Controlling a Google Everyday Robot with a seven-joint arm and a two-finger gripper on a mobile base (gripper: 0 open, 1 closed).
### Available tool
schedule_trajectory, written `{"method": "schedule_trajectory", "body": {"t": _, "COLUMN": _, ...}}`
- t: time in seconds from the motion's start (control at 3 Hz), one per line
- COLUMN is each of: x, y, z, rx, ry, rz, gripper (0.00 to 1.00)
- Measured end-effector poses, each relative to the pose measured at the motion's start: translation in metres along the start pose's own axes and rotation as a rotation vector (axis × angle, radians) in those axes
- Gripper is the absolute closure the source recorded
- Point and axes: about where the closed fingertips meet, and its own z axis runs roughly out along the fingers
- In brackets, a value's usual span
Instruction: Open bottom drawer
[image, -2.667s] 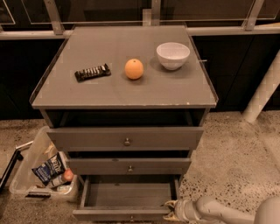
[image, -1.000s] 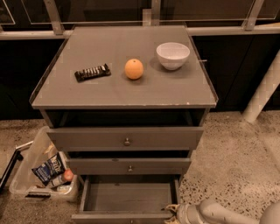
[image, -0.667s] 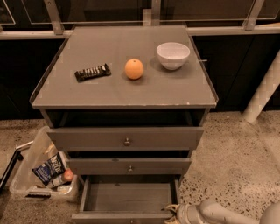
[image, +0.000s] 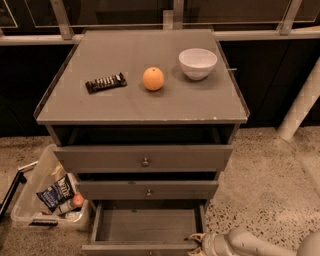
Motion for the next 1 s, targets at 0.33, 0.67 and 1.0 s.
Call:
{"method": "schedule_trajectory", "body": {"t": 0.33, "x": 0.0, "y": 0.0, "z": 0.0, "rx": 0.0, "ry": 0.0, "rz": 0.0, "gripper": 0.12}}
{"method": "schedule_trajectory", "body": {"t": 0.67, "x": 0.0, "y": 0.0, "z": 0.0, "rx": 0.0, "ry": 0.0, "rz": 0.0, "gripper": 0.0}}
{"method": "schedule_trajectory", "body": {"t": 1.0, "x": 0.0, "y": 0.0, "z": 0.0, "rx": 0.0, "ry": 0.0, "rz": 0.0, "gripper": 0.0}}
